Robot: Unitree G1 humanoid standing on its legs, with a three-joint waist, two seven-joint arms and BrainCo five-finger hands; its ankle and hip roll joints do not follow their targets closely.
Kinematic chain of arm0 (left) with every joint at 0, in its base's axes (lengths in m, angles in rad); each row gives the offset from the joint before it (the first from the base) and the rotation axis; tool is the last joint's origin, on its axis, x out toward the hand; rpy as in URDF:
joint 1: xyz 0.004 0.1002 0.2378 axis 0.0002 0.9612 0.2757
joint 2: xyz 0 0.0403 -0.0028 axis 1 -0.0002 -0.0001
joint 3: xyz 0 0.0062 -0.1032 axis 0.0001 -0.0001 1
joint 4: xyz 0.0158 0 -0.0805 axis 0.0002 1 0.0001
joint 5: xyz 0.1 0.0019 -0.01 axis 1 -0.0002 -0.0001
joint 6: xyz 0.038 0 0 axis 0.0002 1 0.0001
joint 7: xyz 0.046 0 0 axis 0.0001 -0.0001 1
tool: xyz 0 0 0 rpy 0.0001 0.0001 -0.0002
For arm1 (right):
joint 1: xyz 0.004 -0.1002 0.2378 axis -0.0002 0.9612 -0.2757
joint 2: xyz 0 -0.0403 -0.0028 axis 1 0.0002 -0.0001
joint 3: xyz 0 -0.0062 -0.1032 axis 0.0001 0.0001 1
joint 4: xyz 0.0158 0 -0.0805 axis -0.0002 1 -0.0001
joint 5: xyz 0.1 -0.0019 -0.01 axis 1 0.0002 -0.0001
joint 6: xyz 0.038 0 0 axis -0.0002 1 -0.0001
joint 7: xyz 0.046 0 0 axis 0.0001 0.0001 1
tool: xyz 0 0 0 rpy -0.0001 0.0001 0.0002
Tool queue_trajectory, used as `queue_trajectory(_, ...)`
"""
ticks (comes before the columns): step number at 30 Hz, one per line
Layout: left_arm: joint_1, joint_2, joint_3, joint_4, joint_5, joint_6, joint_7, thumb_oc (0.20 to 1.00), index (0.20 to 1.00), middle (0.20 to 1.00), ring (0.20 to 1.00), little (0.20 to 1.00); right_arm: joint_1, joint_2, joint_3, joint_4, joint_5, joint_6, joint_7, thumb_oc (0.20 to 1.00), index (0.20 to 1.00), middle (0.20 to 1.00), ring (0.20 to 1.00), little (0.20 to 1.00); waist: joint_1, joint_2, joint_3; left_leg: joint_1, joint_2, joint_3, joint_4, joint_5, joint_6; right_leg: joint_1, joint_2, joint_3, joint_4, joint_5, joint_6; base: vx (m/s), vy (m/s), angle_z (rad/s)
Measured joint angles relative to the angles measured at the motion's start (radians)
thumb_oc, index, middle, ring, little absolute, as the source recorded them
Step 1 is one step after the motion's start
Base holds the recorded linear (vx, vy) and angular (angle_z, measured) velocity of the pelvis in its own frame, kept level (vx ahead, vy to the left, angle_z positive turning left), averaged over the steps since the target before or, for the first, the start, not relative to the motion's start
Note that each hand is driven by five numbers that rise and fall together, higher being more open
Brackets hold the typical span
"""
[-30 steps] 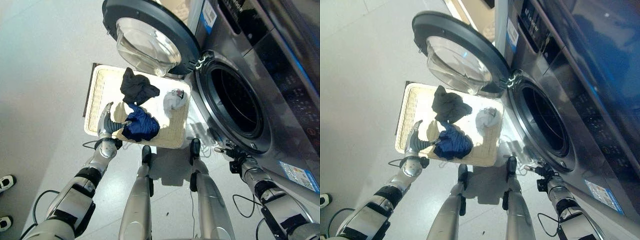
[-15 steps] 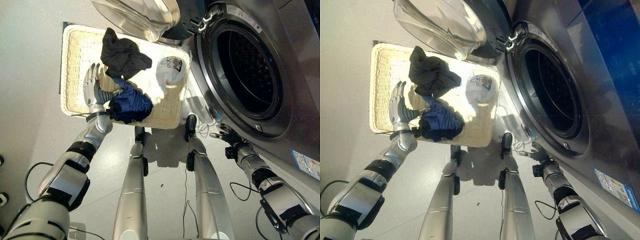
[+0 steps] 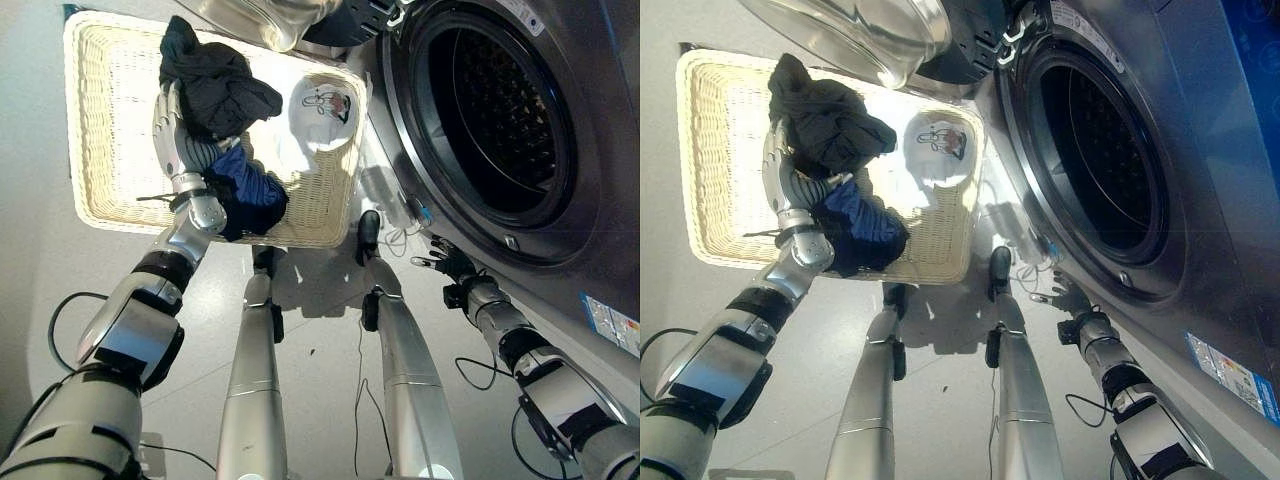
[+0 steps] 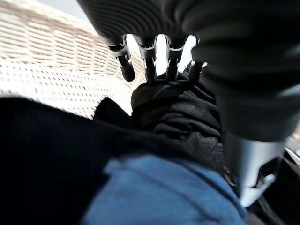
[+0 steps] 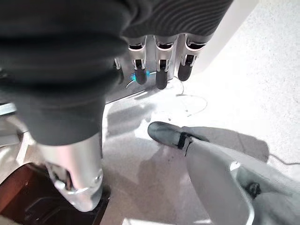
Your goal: Put the clothes into the washing machine.
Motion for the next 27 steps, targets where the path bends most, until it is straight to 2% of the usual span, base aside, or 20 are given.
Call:
queue_trajectory(4, -0.059, 0.017, -0.002, 0.062, -0.003, 0.004, 0.001, 1.000, 1.000, 1.000, 1.000, 1.000, -0.012, 0.002, 0.010, 0.000, 0.008, -0.003, 0.001, 1.000, 1.000, 1.000, 1.000, 1.000, -0.024, -0.007, -0.001, -0.019, 0.000, 0.000, 0.004, -0.003, 0.000, -0.018, 0.001, 0.001, -0.003, 0.002, -0.001, 0.00, 0.008, 0.00)
queue_trajectory(13, -0.137, 0.031, -0.030, 0.162, 0.000, 0.047, -0.003, 1.000, 1.000, 1.000, 1.000, 1.000, -0.029, 0.003, 0.042, 0.000, 0.011, -0.046, 0.007, 1.000, 1.000, 1.000, 1.000, 1.000, -0.042, -0.019, -0.002, -0.040, 0.002, 0.000, 0.011, -0.008, -0.001, -0.034, 0.004, 0.001, -0.003, 0.004, -0.001, 0.00, 0.000, 0.00)
queue_trajectory(20, -0.209, 0.070, -0.131, 0.227, 0.078, 0.133, -0.071, 1.000, 1.000, 1.000, 1.000, 1.000, -0.063, -0.001, 0.047, 0.001, 0.013, -0.058, 0.018, 1.000, 1.000, 1.000, 1.000, 1.000, -0.049, -0.029, -0.006, -0.081, 0.001, 0.001, 0.021, -0.008, -0.002, -0.073, 0.008, 0.011, -0.011, 0.015, 0.001, -0.01, 0.021, -0.02)
queue_trajectory(21, -0.215, 0.073, -0.136, 0.229, 0.089, 0.142, -0.080, 0.950, 0.950, 0.950, 0.950, 0.950, -0.067, -0.002, 0.049, 0.001, 0.013, -0.058, 0.021, 1.000, 1.000, 1.000, 1.000, 1.000, -0.048, -0.029, -0.006, -0.082, 0.001, 0.001, 0.020, -0.008, -0.002, -0.075, 0.008, 0.011, -0.011, 0.015, 0.000, 0.00, 0.000, 0.00)
queue_trajectory(22, -0.230, 0.080, -0.162, 0.234, 0.092, 0.161, -0.105, 0.545, 0.545, 0.545, 0.545, 0.545, -0.076, -0.003, 0.049, 0.002, 0.013, -0.058, 0.026, 1.000, 1.000, 1.000, 1.000, 1.000, -0.047, -0.029, -0.006, -0.084, 0.001, 0.001, 0.020, -0.008, -0.002, -0.078, 0.009, 0.013, -0.011, 0.016, -0.001, 0.00, 0.000, 0.00)
queue_trajectory(23, -0.240, 0.082, -0.175, 0.245, 0.096, 0.171, -0.125, 0.200, 0.200, 0.200, 0.200, 0.200, -0.084, -0.003, 0.050, 0.002, 0.015, -0.058, 0.027, 1.000, 1.000, 1.000, 1.000, 1.000, -0.047, -0.029, -0.006, -0.084, 0.001, 0.001, 0.020, -0.008, -0.002, -0.079, 0.009, 0.013, -0.011, 0.017, -0.001, 0.00, 0.000, 0.00)
queue_trajectory(27, -0.263, 0.099, -0.215, 0.244, 0.129, 0.197, -0.178, 0.200, 0.200, 0.200, 0.200, 0.200, -0.106, -0.007, 0.050, 0.003, 0.031, -0.058, 0.034, 1.000, 1.000, 1.000, 1.000, 1.000, -0.047, -0.030, -0.007, -0.084, 0.000, 0.002, 0.020, -0.008, -0.002, -0.079, 0.009, 0.015, -0.011, 0.018, -0.001, 0.00, 0.000, 0.00)
